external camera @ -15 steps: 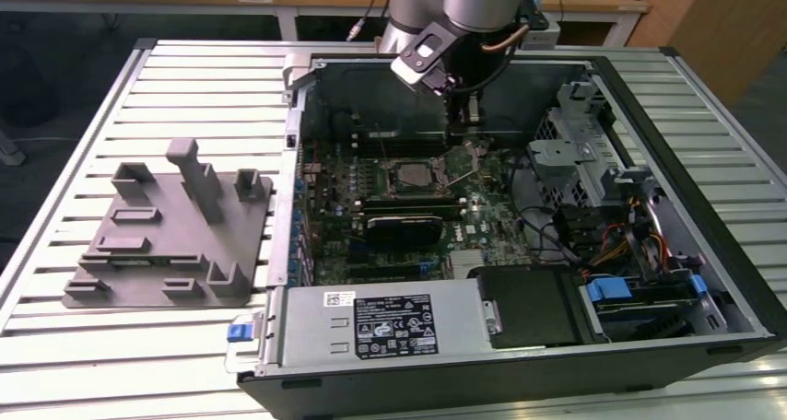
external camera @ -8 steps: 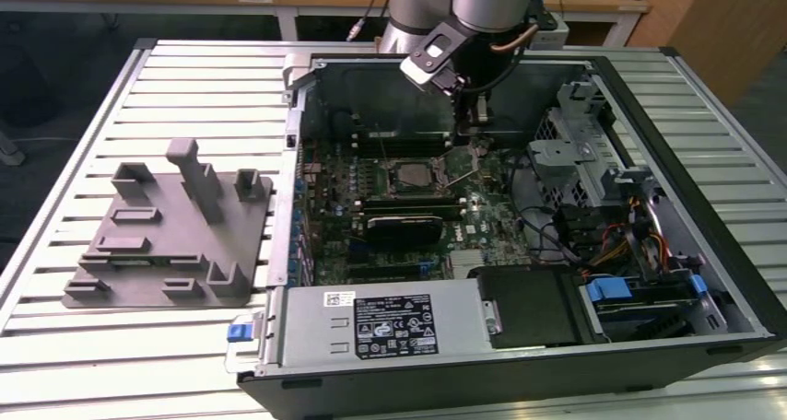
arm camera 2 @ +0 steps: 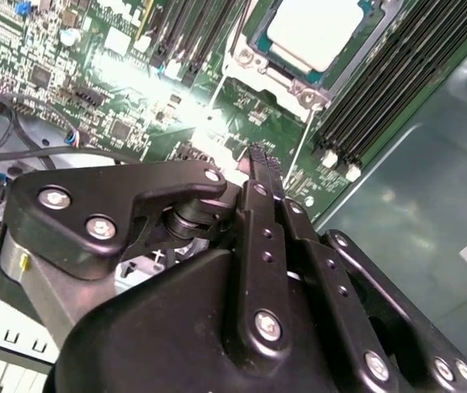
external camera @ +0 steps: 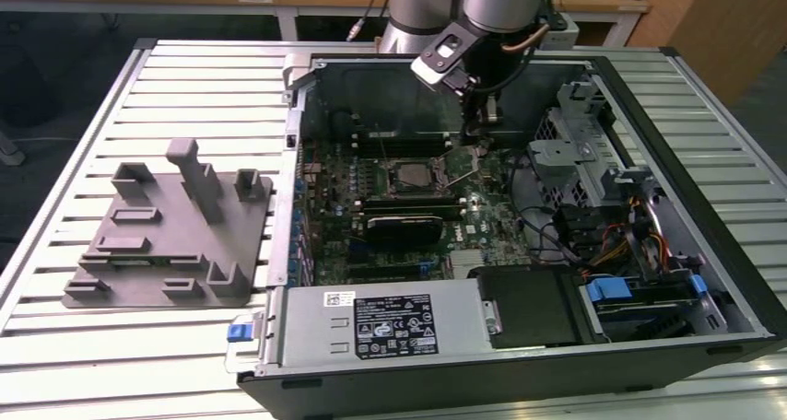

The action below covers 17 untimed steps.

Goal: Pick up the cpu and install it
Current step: 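Close the cpu cover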

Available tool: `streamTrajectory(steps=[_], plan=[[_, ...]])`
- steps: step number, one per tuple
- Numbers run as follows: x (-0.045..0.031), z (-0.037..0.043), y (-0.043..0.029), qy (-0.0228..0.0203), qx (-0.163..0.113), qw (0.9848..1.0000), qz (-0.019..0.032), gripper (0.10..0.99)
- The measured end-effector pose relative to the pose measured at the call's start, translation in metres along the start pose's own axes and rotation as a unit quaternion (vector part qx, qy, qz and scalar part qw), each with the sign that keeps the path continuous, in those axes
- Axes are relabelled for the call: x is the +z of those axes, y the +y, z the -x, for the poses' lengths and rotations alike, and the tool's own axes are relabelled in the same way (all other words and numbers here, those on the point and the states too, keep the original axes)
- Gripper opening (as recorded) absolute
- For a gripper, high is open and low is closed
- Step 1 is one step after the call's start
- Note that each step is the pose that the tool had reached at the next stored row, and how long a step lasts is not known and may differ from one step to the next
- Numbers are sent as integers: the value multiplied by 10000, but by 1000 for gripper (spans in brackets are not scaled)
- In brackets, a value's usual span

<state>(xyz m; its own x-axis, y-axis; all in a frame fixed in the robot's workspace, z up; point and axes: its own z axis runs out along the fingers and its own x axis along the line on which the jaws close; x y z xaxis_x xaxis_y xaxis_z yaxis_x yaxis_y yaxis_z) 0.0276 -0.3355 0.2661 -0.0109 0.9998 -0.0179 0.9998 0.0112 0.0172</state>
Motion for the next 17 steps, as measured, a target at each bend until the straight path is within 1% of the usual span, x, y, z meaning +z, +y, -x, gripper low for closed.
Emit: streamTrajectory(steps=[4,10,17], plan=[[1,1,70,0,0,10000,0,106],[8,2,206,0,0,10000,-1,106],[95,2,338,0,0,10000,-8,106]])
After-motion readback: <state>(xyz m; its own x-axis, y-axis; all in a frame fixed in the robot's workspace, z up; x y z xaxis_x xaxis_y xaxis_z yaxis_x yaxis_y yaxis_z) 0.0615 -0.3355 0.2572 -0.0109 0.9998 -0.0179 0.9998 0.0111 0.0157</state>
